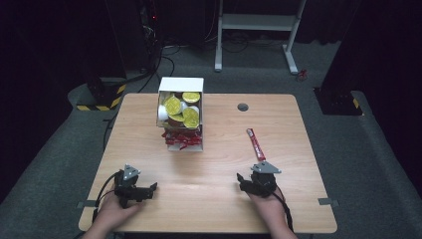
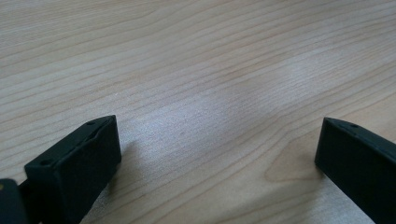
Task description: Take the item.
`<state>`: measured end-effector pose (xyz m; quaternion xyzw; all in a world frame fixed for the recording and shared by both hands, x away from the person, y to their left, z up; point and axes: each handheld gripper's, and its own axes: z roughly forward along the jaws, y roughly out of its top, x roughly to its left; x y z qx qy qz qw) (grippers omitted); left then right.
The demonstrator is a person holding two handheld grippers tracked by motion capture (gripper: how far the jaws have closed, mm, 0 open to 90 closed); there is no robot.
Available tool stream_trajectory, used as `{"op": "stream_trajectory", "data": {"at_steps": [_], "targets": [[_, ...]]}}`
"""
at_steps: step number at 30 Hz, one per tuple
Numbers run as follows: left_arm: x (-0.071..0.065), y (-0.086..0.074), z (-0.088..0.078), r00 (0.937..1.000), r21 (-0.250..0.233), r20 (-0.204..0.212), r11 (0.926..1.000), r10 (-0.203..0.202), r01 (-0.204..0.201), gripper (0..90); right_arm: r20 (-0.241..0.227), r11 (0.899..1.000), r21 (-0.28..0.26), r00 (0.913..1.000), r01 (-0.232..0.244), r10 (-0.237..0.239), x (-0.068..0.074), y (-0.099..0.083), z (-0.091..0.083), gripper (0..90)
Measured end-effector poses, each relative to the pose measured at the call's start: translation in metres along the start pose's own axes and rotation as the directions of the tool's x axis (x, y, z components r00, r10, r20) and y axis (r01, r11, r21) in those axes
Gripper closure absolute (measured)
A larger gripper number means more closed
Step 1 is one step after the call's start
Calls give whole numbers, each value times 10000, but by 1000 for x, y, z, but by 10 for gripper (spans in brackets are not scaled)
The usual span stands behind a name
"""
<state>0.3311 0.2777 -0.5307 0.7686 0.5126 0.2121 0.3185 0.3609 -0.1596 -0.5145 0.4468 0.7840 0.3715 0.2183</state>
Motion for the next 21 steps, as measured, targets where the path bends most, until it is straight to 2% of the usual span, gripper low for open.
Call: {"op": "stream_trajectory", "data": {"at_steps": [1, 3, 5, 7, 9, 11, 18, 21], "targets": [[0, 0, 0, 10000, -2, -8, 10000, 14, -14, 6, -42, 10000, 45, 10000, 61, -61, 1, -2, 0, 221], [0, 0, 0, 10000, 3, -20, 10000, 27, -27, 6, 280, 9991, 414, 9995, 104, -116, 6, -8, 0, 205], [0, 0, 0, 10000, -16, -30, 10000, 13, -13, 6, 108, 9969, 778, 9998, 137, -146, 8, -11, 1, 177], [-1, 0, 1, 10000, -55, -34, 10000, -36, 36, 6, 189, 9976, 688, 9997, 119, -132, 8, -12, -1, 170], [-1, 0, 1, 10000, -57, -32, 10000, -38, 37, 6, 23, 9944, 1037, 9998, 188, -191, 8, -13, 1, 146], [-1, 0, 1, 10000, -56, -34, 10000, -35, 35, 6, 103, 9937, 1111, 9998, -153, 143, 9, -13, 0, 140], [-1, 0, 1, 10000, -61, -42, 10000, -25, 24, 6, 299, 9940, 1053, 9992, -295, 265, 13, -12, 1, 147], [-1, 0, 1, 10000, -61, -46, 10000, -17, 16, 6, 82, 9946, 1008, 9997, -245, 238, 13, -12, 1, 141]]}}
